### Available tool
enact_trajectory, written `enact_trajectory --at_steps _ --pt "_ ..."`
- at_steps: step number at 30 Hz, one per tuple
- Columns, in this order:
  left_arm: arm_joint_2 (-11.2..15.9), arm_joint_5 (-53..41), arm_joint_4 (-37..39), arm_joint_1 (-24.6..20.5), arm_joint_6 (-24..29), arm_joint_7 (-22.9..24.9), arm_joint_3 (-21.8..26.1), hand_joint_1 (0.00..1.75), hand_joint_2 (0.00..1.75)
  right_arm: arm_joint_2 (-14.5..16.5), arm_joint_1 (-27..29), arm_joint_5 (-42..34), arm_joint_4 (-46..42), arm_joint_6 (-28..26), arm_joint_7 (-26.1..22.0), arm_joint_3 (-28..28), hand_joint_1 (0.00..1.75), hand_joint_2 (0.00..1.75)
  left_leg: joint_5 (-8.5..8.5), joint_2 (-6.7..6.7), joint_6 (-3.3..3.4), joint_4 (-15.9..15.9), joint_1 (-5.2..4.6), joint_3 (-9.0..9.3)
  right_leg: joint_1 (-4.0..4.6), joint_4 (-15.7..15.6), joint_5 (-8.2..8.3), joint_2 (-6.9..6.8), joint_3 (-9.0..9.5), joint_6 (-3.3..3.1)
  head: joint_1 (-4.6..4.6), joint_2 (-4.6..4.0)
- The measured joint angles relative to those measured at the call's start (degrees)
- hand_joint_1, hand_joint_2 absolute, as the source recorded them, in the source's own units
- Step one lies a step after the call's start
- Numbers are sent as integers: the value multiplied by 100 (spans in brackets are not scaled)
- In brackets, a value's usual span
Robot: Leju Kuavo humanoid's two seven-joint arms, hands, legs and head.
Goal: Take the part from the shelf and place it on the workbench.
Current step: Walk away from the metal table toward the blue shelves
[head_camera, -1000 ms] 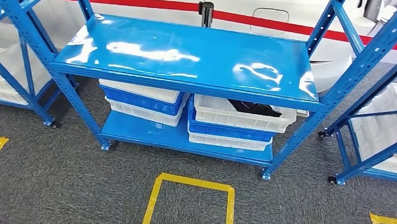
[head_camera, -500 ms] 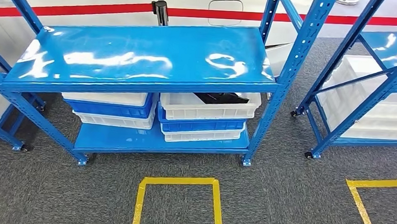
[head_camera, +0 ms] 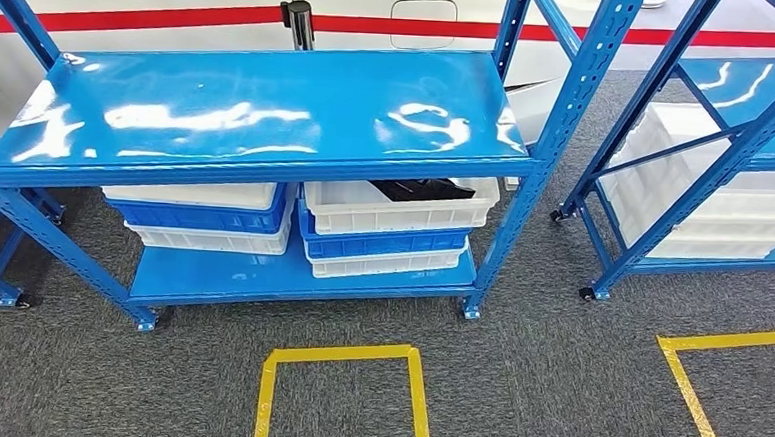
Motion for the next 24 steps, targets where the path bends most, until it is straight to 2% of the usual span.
enact_trajectory --at_steps 4,16,17,20,21,24 --pt "0 0 0 1 0 0 0 0 175 0 4 1 0 1 0 0 0 175 15 0 27 7 -23 -12 -25 -3 17 0 18 28 2 0" --pt "21 -10 -8 21 24 83 -96 0 175 -7 23 -60 -5 98 92 1 0 175 6 -1 43 7 -19 -12 -46 -7 17 0 9 30 0 0" --pt "38 41 -18 38 12 136 -175 0 131 -13 40 -116 -11 141 97 2 0 175 6 -1 42 7 -16 -12 -44 -7 17 0 9 30 0 0" --pt "96 321 -63 108 -76 323 -455 0 0 -36 117 -361 -51 251 27 14 0 44 7 -2 42 7 -7 -13 -37 -6 17 0 9 29 -1 0" --pt "117 423 -81 132 -108 386 -548 0 0 -43 146 -447 -72 284 -8 18 0 0 7 -2 42 7 -4 -14 -33 -6 17 0 8 29 -1 0" --pt "187 750 -154 208 -217 576 -849 0 0 -65 224 -707 -146 380 -133 40 0 0 6 -2 41 7 1 -15 -28 -6 16 0 7 28 -1 0"
